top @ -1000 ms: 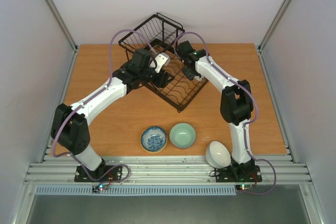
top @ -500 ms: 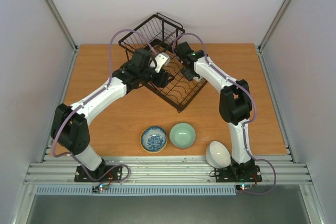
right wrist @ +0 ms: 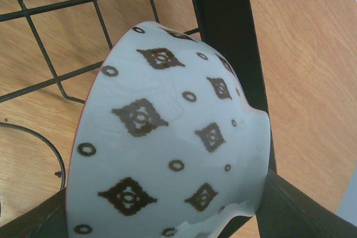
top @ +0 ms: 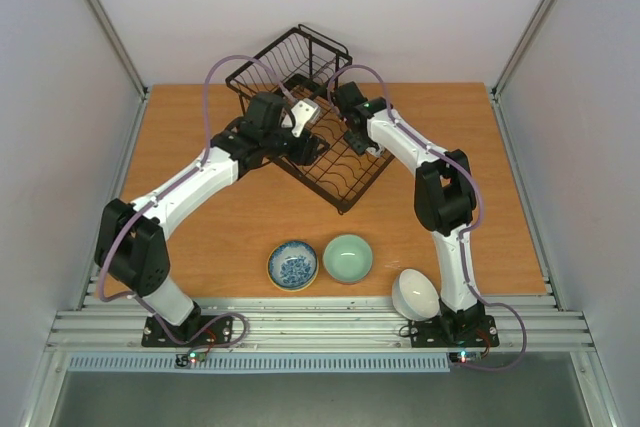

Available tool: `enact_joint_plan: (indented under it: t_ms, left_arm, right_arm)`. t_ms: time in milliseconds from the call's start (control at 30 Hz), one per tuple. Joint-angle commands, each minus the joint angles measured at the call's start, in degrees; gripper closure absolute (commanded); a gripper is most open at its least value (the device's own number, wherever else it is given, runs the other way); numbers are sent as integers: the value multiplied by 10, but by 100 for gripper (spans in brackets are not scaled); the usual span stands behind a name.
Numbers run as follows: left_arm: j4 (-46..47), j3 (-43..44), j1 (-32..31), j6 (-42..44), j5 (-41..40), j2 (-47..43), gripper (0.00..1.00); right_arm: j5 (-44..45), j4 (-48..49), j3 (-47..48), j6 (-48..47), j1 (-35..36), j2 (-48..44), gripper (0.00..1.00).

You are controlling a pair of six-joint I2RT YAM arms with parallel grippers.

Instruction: Load the bowls into the dish rack

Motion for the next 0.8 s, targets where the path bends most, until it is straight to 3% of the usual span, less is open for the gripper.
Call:
enact_joint_plan:
  t_ms: [0, 133, 267, 633, 767]
  left_arm:
    - [24, -7, 2, -6, -7, -28, 36]
    - [24, -7, 2, -6, -4, -29, 36]
    - [25, -7, 2, -6, 1, -29, 36]
    - [26, -9, 3, -6, 0, -38, 36]
    - [26, -9, 3, -6, 0, -39, 36]
  right_arm:
    - [-1, -16, 17, 28, -8, -1, 50]
    - [7, -5, 5, 38, -13, -28, 20]
    - [7, -3, -1, 42, -18, -48, 8]
    - [37, 12, -10, 54, -28, -65, 2]
    - [-40, 12, -49, 91, -27, -129, 2]
